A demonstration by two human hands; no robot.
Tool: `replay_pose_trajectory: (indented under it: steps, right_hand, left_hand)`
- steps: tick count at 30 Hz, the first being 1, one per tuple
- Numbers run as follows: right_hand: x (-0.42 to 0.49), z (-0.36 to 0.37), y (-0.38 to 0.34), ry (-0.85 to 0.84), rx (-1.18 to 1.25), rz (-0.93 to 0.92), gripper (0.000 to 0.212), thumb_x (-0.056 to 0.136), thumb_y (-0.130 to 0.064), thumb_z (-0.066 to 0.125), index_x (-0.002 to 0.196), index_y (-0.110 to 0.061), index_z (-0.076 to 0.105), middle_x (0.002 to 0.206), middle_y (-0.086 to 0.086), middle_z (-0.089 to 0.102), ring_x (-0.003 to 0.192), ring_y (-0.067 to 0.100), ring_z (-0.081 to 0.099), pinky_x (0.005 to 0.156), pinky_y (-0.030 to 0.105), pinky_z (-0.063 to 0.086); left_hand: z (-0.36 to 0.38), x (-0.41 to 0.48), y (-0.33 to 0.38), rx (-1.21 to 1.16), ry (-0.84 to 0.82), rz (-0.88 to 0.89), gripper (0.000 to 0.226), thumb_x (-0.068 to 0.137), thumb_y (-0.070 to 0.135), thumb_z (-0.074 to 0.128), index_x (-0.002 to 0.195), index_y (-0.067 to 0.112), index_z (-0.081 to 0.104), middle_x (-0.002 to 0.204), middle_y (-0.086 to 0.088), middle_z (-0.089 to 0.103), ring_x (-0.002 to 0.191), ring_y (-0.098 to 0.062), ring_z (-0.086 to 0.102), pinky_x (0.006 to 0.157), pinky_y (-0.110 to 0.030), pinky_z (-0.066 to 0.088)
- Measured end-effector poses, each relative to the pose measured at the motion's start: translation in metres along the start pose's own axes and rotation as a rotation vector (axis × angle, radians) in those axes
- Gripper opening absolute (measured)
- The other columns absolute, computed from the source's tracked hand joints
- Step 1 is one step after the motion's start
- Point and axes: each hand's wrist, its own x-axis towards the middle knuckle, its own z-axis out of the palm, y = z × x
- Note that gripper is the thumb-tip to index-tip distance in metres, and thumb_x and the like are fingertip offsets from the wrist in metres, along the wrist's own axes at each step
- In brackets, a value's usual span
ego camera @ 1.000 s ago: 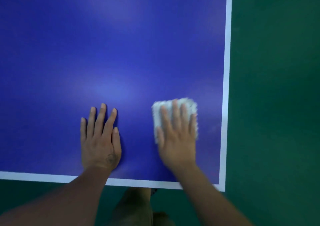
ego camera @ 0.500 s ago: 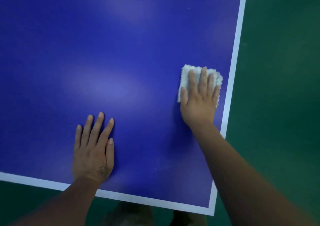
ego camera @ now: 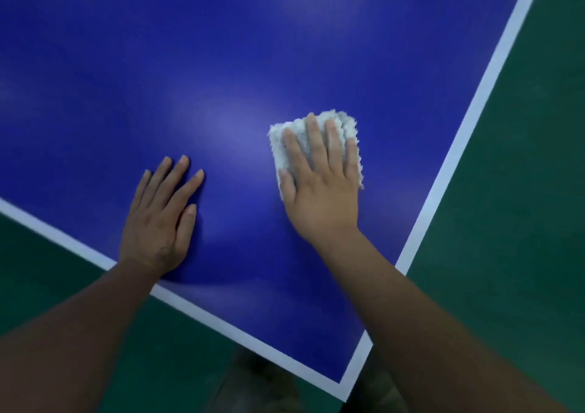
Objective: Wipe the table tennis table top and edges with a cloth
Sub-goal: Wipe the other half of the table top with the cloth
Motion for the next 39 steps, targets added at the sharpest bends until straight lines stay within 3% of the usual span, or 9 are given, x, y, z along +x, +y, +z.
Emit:
replay_pose_trajectory:
  steps: [5, 12, 14, 17, 21, 26, 30, 34, 39]
  right_hand:
    - [-0.085, 0.008, -0.025, -0.134, 0.12, -0.45, 0.06, 0.11, -0.039, 0.043, 0.167, -0.026, 0.036, 0.179, 0.007, 0.017, 0.166, 0.032, 0.009, 0.133, 0.058, 0.009]
    - [-0.149, -0.019, 0.102, -0.263, 0.0, -0.965, 0.066, 0.109, -0.047, 0.048, 0.17, -0.032, 0.028, 0.179, 0.003, 0.016, 0.166, 0.027, 0.011, 0.134, 0.054, 0.011]
    - [-0.117, -0.03, 0.132, -0.234, -0.031, -0.876, 0.062, 0.111, -0.046, 0.043, 0.169, -0.031, 0.03, 0.178, 0.006, 0.022, 0.165, 0.03, 0.016, 0.133, 0.057, 0.014]
    - [-0.058, -0.042, 0.153, -0.127, -0.068, -0.502, 0.06, 0.111, -0.046, 0.034, 0.168, -0.03, 0.032, 0.178, 0.006, 0.022, 0.165, 0.03, 0.016, 0.132, 0.057, 0.015]
    - [-0.018, -0.037, 0.116, -0.076, -0.066, -0.199, 0.063, 0.11, -0.046, 0.029, 0.17, -0.029, 0.027, 0.18, 0.007, 0.013, 0.166, 0.034, 0.008, 0.133, 0.059, 0.005]
    - [-0.095, -0.015, 0.063, -0.142, 0.109, -0.521, 0.059, 0.11, -0.036, 0.045, 0.167, -0.025, 0.035, 0.177, 0.01, 0.021, 0.166, 0.035, 0.013, 0.133, 0.06, 0.009]
    - [-0.142, -0.023, 0.099, -0.214, 0.144, -0.754, 0.063, 0.108, -0.036, 0.049, 0.168, -0.024, 0.034, 0.178, 0.006, 0.021, 0.166, 0.031, 0.016, 0.131, 0.06, 0.02]
    - [-0.072, -0.038, 0.158, -0.164, -0.004, -0.644, 0.064, 0.108, -0.042, 0.049, 0.168, -0.026, 0.033, 0.178, 0.006, 0.022, 0.165, 0.031, 0.016, 0.132, 0.059, 0.017]
    - [0.054, -0.064, 0.2, -0.086, -0.123, -0.205, 0.063, 0.112, -0.047, 0.027, 0.171, -0.027, 0.022, 0.18, 0.007, 0.012, 0.166, 0.033, 0.008, 0.133, 0.057, 0.007]
  left_hand:
    - [0.001, -0.007, 0.03, 0.044, 0.029, -0.269, 0.055, 0.114, 0.027, 0.035, 0.168, 0.019, 0.037, 0.178, -0.004, 0.023, 0.167, -0.026, 0.015, 0.134, -0.054, 0.013]
    - [0.016, -0.005, 0.094, 0.03, 0.013, -0.662, 0.065, 0.113, 0.046, 0.021, 0.173, 0.021, 0.015, 0.182, -0.003, 0.003, 0.168, -0.024, -0.004, 0.135, -0.047, -0.005]
    - [0.021, 0.003, 0.111, 0.035, 0.02, -0.75, 0.068, 0.114, 0.051, 0.022, 0.174, 0.019, 0.01, 0.182, -0.003, 0.0, 0.167, -0.024, -0.007, 0.135, -0.049, -0.005]
    - [0.027, 0.014, 0.13, 0.04, 0.036, -0.853, 0.071, 0.114, 0.052, 0.023, 0.174, 0.017, 0.007, 0.182, -0.005, -0.002, 0.167, -0.028, -0.007, 0.134, -0.053, -0.004]
    - [0.028, 0.02, 0.136, 0.064, 0.041, -0.889, 0.07, 0.114, 0.052, 0.023, 0.174, 0.018, 0.009, 0.182, -0.005, 0.0, 0.167, -0.028, -0.005, 0.134, -0.053, -0.002]
    - [0.033, 0.019, 0.133, 0.066, 0.104, -0.88, 0.07, 0.113, 0.055, 0.029, 0.173, 0.02, 0.018, 0.181, -0.002, 0.009, 0.168, -0.026, 0.001, 0.135, -0.05, 0.0]
    - [0.034, 0.018, 0.131, 0.05, 0.131, -0.886, 0.07, 0.112, 0.057, 0.029, 0.172, 0.022, 0.019, 0.181, -0.001, 0.009, 0.168, -0.025, 0.001, 0.135, -0.05, 0.0]
    - [0.032, 0.019, 0.132, 0.04, 0.143, -0.897, 0.07, 0.112, 0.058, 0.031, 0.172, 0.023, 0.021, 0.181, -0.001, 0.01, 0.168, -0.024, 0.002, 0.136, -0.048, 0.0]
    - [0.029, 0.024, 0.128, 0.026, 0.133, -0.91, 0.069, 0.112, 0.058, 0.029, 0.172, 0.025, 0.02, 0.181, 0.001, 0.009, 0.168, -0.021, 0.001, 0.136, -0.049, 0.0]
